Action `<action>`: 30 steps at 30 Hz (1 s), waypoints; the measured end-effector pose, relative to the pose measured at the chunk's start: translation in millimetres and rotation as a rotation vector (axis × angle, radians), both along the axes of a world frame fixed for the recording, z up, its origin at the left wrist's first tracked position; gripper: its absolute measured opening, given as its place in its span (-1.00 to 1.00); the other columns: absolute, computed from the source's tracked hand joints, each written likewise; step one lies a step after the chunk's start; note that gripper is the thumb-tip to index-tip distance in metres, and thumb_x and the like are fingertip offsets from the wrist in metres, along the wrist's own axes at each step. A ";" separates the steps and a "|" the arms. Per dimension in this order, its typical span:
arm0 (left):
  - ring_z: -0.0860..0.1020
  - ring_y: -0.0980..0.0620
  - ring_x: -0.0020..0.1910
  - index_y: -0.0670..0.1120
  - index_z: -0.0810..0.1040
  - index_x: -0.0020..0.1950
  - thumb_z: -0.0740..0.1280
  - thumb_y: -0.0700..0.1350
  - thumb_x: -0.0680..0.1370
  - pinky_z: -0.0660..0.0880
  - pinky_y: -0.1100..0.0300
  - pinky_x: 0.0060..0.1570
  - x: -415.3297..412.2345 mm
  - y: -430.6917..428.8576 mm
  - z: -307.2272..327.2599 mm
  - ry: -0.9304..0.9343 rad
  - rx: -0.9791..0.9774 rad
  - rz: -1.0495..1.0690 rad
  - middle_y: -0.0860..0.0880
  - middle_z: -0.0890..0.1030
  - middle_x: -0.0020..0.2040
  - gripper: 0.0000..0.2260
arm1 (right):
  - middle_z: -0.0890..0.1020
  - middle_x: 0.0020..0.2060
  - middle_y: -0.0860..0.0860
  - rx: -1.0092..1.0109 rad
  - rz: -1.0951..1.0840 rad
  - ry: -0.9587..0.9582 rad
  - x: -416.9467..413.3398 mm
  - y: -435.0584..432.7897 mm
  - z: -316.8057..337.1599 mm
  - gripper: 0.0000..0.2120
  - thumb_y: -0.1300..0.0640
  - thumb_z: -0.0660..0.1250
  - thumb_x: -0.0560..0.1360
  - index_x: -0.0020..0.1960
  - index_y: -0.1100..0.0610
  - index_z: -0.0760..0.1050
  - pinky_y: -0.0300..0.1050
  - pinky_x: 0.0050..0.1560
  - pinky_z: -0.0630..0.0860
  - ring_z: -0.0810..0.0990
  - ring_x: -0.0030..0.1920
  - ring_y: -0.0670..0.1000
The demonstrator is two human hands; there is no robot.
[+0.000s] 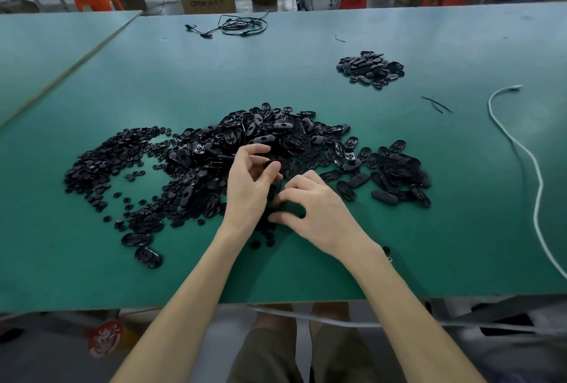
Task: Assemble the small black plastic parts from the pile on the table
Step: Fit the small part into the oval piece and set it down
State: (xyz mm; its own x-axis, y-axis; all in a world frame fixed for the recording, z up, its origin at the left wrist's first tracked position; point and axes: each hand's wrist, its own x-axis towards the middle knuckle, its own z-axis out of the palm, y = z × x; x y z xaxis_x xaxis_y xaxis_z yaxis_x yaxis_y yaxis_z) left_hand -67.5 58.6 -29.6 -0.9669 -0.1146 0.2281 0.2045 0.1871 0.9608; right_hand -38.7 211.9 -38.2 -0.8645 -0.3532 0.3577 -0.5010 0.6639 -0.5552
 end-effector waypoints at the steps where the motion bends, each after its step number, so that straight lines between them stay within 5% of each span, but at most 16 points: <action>1: 0.67 -0.01 -0.13 -0.12 0.58 0.21 0.36 -0.28 0.65 0.61 0.19 -0.04 -0.4 0.1 -0.4 0.003 -0.018 -0.009 -0.15 0.64 -0.03 -0.84 | 0.60 -0.04 -0.11 0.011 0.007 0.002 0.1 -0.2 0.4 -0.79 -0.03 0.55 0.49 0.04 0.08 0.72 -0.18 0.19 0.44 0.43 0.11 -0.05; 12: 0.67 0.01 -0.27 -0.14 0.67 0.11 0.37 -0.28 0.64 0.62 0.18 -0.18 -1.1 -0.9 -2.0 -0.007 0.027 -0.032 -0.12 0.70 -0.25 -0.89 | 0.60 -0.06 -0.04 0.040 0.036 -0.006 0.6 -2.2 2.3 -0.89 0.09 0.51 0.54 -0.02 0.14 0.70 -0.09 0.17 0.44 0.44 0.06 0.05; 20: 0.71 -0.01 -0.19 -0.17 0.67 0.10 0.36 -0.33 0.64 0.62 0.20 -0.13 -2.0 -0.8 -4.0 -0.009 0.066 -0.044 -0.10 0.73 -0.15 -0.87 | 0.61 0.01 0.01 0.083 0.068 0.019 2.6 -3.1 3.9 -0.81 0.07 0.47 0.58 0.15 0.10 0.70 -0.02 0.26 0.45 0.50 0.15 0.13; 30: 0.73 -0.01 -0.10 -0.15 0.68 0.11 0.36 -0.34 0.63 0.63 0.21 -0.08 -4.8 -1.3 -7.5 0.010 0.080 -0.059 -0.09 0.73 -0.05 -0.84 | 0.66 0.05 0.00 0.049 0.015 0.089 1.4 -2.9 -2.0 -0.93 0.20 0.41 0.62 0.01 0.19 0.65 -0.02 0.19 0.51 0.53 0.12 0.10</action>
State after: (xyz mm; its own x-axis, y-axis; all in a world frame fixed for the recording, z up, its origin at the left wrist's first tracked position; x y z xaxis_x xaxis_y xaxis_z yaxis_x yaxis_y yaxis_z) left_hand -72.3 57.3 -37.1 -0.9703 -0.0761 0.2297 0.2221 0.0969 0.9702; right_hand -37.3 209.0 -40.2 -0.8245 -0.3854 0.4143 -0.5571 0.6811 -0.4751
